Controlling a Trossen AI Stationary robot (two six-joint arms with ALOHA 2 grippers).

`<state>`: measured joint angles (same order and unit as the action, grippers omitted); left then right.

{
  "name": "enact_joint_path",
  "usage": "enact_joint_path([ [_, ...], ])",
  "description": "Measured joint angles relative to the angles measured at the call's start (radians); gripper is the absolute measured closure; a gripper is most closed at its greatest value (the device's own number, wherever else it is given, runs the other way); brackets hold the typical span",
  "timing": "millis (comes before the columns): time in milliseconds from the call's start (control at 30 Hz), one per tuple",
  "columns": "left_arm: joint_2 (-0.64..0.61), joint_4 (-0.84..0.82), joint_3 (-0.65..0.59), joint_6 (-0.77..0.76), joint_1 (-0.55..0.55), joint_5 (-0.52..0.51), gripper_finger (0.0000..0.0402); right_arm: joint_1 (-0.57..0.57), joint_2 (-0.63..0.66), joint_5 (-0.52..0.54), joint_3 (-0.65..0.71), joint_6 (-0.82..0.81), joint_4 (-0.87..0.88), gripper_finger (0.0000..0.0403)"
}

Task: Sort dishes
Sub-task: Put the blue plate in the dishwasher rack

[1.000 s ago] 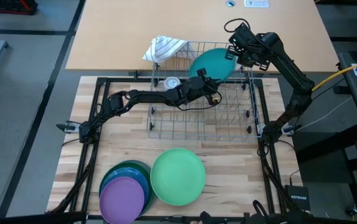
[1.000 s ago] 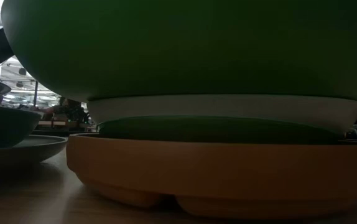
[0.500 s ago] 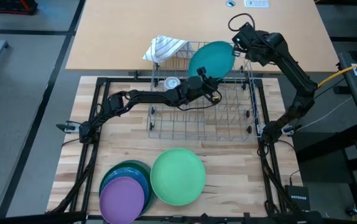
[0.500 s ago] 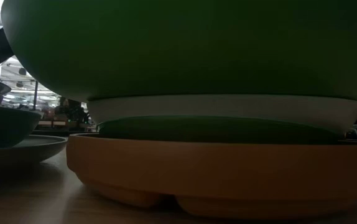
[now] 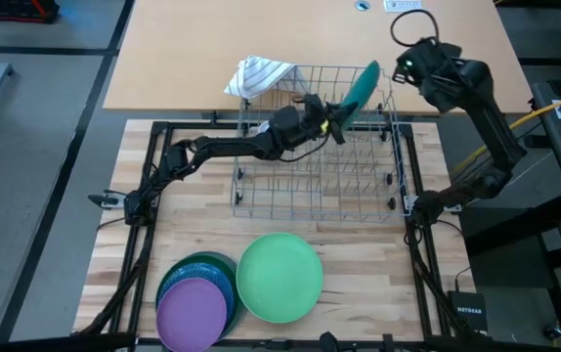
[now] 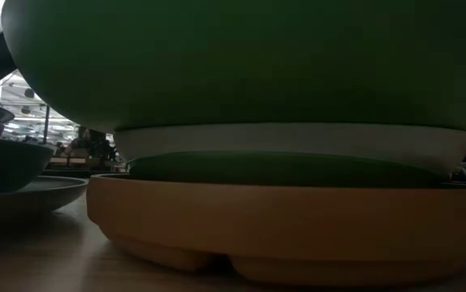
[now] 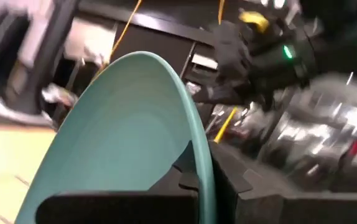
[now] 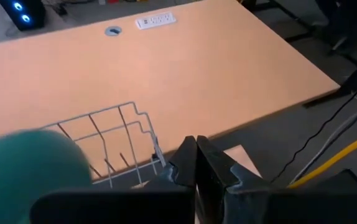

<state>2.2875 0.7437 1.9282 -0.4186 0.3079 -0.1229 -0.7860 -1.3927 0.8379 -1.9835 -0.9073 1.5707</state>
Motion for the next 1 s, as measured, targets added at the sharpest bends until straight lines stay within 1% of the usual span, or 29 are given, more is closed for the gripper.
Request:
enact_joint_path([
  [133, 0.003, -0.006, 0.0, -0.22, 0.013, 0.002, 0.04, 0.0, 0.045, -0.028, 0.0, 0.0, 0.0, 0.0398],
  [233, 0.003, 0.012, 0.0, -0.338, 0.022, -0.009, 0.04, 0.0, 0.069, -0.049, 0.0, 0.0, 0.001, 0.0398],
  [333, 0.003, 0.011, 0.0, -0.449, 0.031, -0.056, 0.04, 0.0, 0.085, -0.076, 0.0, 0.002, 0.001, 0.0398],
  [467, 0.003, 0.008, 0.0, -0.576, 0.052, -0.124, 0.04, 0.001, 0.089, -0.1, 0.0, 0.047, 0.001, 0.0398],
  [667, 0.003, -0.003, 0.0, -0.672, 0.085, -0.216, 0.04, 0.001, 0.077, -0.122, 0.0, 0.127, -0.049, 0.0398],
  [833, 0.003, 0.001, 0.0, -0.711, 0.102, -0.24, 0.04, 0.001, 0.073, -0.133, 0.001, 0.213, -0.166, 0.0398],
  [1000, 0.003, 0.001, 0.0, -0.744, 0.104, -0.3, 0.04, 0.0, 0.059, -0.194, 0.001, 0.244, -0.261, 0.0398],
])
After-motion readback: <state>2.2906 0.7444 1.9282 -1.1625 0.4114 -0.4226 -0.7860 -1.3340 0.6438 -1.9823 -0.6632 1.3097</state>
